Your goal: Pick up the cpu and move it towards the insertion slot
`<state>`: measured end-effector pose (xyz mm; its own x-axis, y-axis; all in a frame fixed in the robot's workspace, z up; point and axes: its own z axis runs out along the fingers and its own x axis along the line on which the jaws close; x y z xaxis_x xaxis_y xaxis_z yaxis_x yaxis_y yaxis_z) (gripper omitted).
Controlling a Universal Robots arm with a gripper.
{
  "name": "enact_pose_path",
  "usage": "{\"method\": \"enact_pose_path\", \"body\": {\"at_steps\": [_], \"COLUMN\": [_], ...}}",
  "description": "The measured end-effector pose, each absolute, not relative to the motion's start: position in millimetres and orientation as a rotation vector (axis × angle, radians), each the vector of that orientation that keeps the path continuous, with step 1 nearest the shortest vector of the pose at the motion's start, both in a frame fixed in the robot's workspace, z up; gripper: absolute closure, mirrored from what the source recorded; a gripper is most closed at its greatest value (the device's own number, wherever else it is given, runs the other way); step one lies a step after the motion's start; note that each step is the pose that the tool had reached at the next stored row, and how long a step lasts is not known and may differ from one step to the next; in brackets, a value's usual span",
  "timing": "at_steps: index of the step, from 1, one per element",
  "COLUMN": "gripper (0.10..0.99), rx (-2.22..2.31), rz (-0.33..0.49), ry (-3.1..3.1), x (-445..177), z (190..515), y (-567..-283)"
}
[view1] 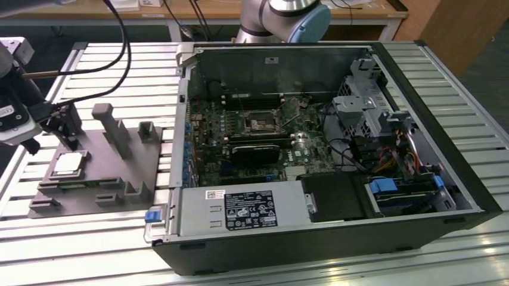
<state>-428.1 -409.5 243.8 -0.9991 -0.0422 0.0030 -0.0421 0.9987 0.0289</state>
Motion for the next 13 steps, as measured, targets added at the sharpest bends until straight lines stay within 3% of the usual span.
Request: {"method": "enact_pose_path", "body": {"at_steps": [13], "gripper": [0.380], "rx": [0.066], "rz": [-0.045], "ry": [-3.137], "x": [-428.2], "z": [230.3], "y": [-409.6]}}
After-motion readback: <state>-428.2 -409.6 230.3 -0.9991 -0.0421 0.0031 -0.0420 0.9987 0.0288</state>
